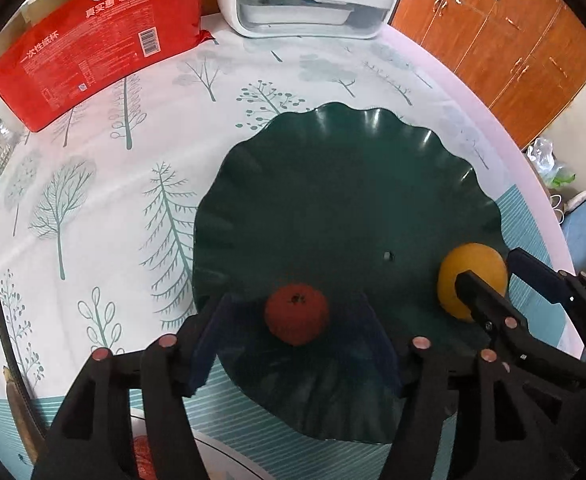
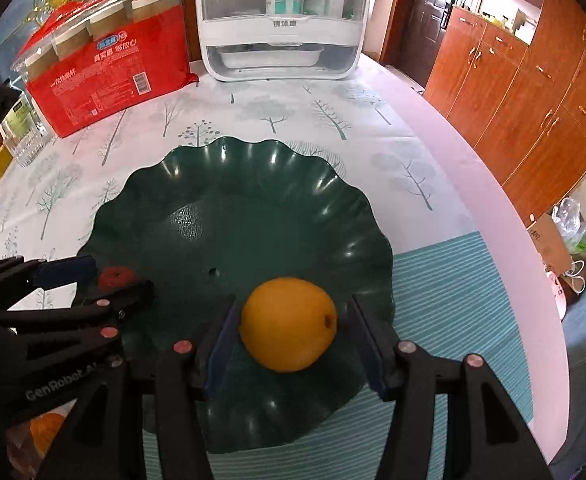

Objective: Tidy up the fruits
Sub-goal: 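Open both tools to set the grapefruit and red fruit on the green plate, then move both tools back toward the white fruit plate, then grasp the brown banana with the left tool while the right tool grasps the orange, then lift and carry the banana and orange over the green leaf plate, then open both tools to release the banana and orange onto the green plate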

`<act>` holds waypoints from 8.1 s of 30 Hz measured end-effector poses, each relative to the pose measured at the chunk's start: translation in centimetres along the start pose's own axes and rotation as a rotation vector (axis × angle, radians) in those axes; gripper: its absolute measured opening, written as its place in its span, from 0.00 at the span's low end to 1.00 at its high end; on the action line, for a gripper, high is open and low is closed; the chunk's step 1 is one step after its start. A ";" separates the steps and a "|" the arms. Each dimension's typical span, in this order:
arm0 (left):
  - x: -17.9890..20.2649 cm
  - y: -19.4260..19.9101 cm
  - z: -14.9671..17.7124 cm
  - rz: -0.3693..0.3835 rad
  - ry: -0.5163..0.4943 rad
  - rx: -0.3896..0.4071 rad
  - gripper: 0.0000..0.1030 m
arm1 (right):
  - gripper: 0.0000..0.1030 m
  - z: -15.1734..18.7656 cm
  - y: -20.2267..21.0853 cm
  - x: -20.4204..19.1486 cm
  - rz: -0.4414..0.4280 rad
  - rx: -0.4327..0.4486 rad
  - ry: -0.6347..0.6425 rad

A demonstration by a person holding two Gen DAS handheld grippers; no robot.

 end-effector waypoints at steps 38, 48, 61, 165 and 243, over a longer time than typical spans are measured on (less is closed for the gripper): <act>-1.4 6.5 3.1 -0.107 0.039 0.106 0.83 | 0.58 2.2 5.1 -1.4 -0.057 0.084 0.025; -1.2 11.3 6.5 -0.137 0.073 0.141 0.83 | 0.58 3.7 10.3 -2.5 -0.073 0.132 0.074; -4.1 19.8 11.1 -0.167 0.186 0.211 0.90 | 0.58 4.6 17.0 -5.2 -0.157 0.182 0.104; -21.7 11.3 17.8 -0.221 0.385 0.071 0.31 | 0.41 9.5 5.7 -15.5 -0.428 -0.139 0.109; 0.3 5.1 -1.3 0.042 -0.036 0.128 0.66 | 0.44 -3.2 0.5 -0.3 -0.210 0.034 0.001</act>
Point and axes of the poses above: each gripper's, at about its wrist camera, not at the fingertips, and y roughly against the way its jaws point, x to its right, z to its underside, the point moved 3 cm from there along -y, roughly the way its jaws point, and after that the axes turned 4 degrees about -z, right-handed, at the moved point
